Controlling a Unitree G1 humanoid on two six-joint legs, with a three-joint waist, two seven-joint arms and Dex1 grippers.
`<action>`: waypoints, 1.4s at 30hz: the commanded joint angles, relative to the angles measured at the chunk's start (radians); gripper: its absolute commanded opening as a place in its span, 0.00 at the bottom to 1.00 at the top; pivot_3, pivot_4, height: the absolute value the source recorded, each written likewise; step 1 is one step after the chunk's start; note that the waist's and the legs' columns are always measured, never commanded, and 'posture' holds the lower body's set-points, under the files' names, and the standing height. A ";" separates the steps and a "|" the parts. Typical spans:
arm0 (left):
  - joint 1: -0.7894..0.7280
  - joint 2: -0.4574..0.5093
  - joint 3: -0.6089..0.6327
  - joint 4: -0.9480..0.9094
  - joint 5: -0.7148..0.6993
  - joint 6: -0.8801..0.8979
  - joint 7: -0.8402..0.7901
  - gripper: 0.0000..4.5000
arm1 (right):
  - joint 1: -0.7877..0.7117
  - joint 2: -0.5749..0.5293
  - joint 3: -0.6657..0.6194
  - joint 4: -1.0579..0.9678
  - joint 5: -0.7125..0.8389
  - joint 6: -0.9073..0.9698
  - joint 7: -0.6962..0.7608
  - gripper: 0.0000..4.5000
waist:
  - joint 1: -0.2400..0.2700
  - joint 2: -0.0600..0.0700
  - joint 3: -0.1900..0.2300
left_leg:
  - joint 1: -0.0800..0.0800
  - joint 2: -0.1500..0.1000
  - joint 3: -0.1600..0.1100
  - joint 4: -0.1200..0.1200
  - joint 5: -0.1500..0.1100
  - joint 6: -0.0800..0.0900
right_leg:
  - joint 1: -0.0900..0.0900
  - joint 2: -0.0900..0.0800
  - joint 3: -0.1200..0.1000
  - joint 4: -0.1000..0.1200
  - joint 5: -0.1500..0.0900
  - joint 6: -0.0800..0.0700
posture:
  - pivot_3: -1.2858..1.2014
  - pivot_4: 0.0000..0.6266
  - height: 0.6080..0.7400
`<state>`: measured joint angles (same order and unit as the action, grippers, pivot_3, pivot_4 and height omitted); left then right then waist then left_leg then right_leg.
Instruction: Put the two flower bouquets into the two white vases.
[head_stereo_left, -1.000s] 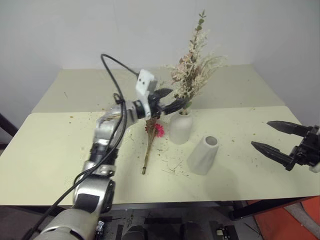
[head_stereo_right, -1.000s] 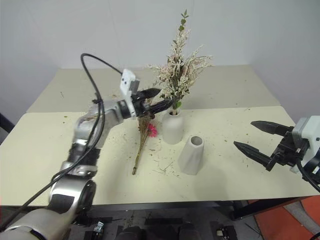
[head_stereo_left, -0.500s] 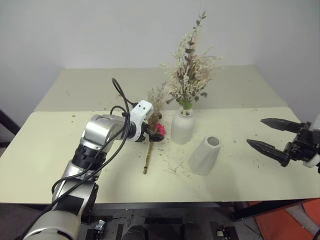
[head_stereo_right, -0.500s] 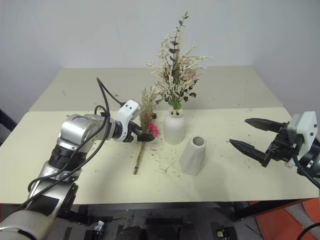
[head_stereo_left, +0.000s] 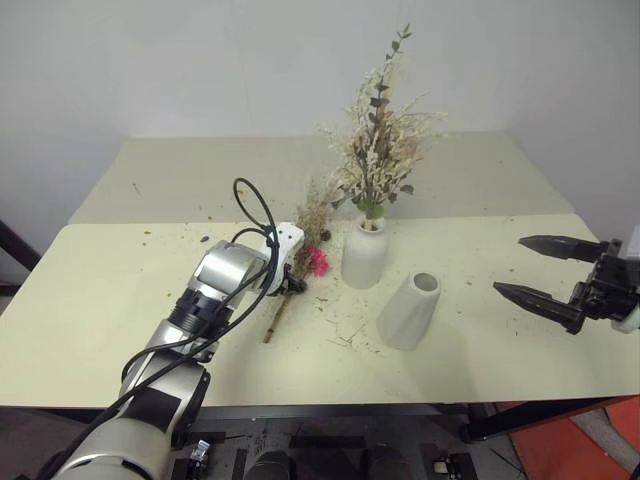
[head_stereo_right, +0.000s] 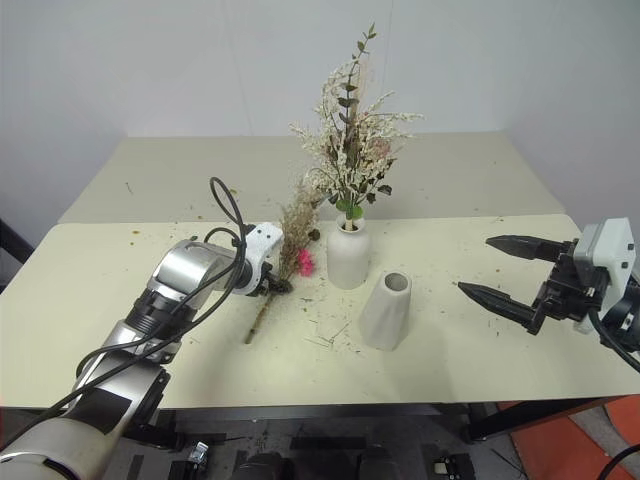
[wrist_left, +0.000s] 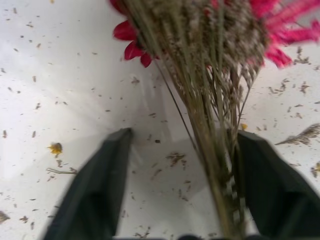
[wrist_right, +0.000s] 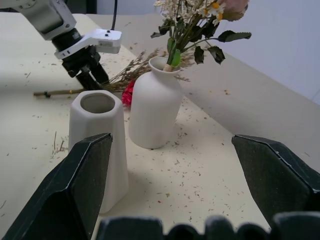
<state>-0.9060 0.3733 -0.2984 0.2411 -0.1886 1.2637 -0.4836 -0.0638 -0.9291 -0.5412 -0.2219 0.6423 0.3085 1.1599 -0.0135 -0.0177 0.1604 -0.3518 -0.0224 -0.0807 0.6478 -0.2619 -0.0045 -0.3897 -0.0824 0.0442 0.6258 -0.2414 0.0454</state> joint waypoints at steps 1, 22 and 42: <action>0.000 -0.004 0.022 0.005 0.009 0.007 0.011 0.44 | -0.012 -0.026 -0.018 0.004 0.012 -0.011 0.027 1.00 | 0.000 0.000 0.000 | 0.000 0.000 0.000 0.000 0.000 0.000 | 0.000 0.000 0.000 0.000 0.000 0.000 | 0.52 0.24 1.00; 0.052 0.103 0.492 -0.207 -0.120 -0.422 0.025 0.00 | -0.043 -0.062 -0.013 0.098 0.030 0.014 0.118 1.00 | 0.002 0.000 0.000 | -0.001 -0.001 0.000 0.000 0.000 -0.001 | -0.002 -0.002 0.000 0.000 0.000 0.000 | 0.52 0.24 1.00; -0.093 -0.085 0.467 -0.310 -0.632 -0.410 -0.293 0.00 | 0.022 -0.076 -0.100 0.147 0.057 0.053 0.169 1.00 | 0.001 -0.001 0.000 | -0.001 -0.001 0.000 0.001 0.000 0.000 | 0.000 -0.002 -0.001 -0.001 0.000 0.000 | 0.52 0.24 1.00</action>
<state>-0.9622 0.3052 0.1945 -0.0779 -0.8175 0.8905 -0.7683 -0.0432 -0.9892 -0.6044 -0.0572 0.6879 0.3589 1.3358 -0.0121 -0.0183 0.1608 -0.3525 -0.0236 -0.0803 0.6494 -0.2617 -0.0050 -0.3893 -0.0845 0.0433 0.6250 -0.2412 0.0457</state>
